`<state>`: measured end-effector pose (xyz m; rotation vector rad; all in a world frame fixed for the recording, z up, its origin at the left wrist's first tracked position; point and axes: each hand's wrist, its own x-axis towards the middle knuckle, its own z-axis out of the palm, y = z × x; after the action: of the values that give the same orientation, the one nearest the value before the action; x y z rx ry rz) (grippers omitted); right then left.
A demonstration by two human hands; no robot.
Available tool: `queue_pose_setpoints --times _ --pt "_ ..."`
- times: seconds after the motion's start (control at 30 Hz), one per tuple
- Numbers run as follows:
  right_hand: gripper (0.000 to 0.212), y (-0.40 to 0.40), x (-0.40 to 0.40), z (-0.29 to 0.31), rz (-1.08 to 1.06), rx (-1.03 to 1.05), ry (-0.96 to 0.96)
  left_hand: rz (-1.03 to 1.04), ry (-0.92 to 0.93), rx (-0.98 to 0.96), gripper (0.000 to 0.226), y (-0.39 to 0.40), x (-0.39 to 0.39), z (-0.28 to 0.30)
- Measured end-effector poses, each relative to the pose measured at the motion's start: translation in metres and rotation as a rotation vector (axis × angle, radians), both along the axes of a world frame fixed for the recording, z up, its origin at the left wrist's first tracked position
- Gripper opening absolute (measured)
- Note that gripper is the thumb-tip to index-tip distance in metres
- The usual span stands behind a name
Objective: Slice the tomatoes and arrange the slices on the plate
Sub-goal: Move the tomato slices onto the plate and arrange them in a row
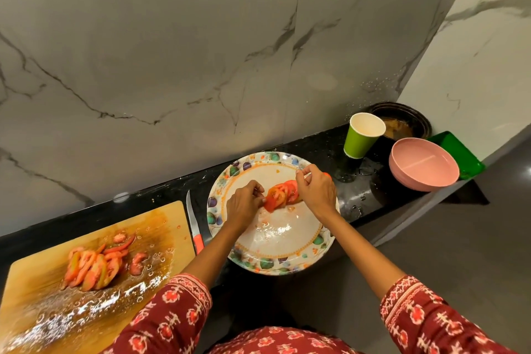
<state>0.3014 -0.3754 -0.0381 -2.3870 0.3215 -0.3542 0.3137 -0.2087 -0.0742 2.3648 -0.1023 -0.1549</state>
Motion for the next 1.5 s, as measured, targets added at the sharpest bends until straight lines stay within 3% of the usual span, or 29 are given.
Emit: queue_pose_setpoints --times 0.4,0.73,0.93,1.27,1.5 --pt "0.025 0.052 0.007 0.010 0.130 0.073 0.008 0.190 -0.081 -0.088 0.017 0.057 -0.023 0.015" --pt "0.025 0.188 -0.007 0.009 0.469 0.119 0.043 0.530 -0.158 -0.099 0.016 0.214 -0.095 0.025" --pt "0.016 0.264 -0.030 0.003 0.783 -0.014 0.217 0.697 -0.138 -0.105 0.009 0.295 -0.133 0.020" --pt "0.015 0.345 -0.064 0.007 0.954 -0.197 0.327 0.652 -0.122 -0.169 0.009 0.333 -0.154 0.014" --pt "0.010 0.336 -0.058 0.021 0.950 -0.073 0.400 0.564 -0.158 -0.287 0.011 0.336 -0.151 0.015"
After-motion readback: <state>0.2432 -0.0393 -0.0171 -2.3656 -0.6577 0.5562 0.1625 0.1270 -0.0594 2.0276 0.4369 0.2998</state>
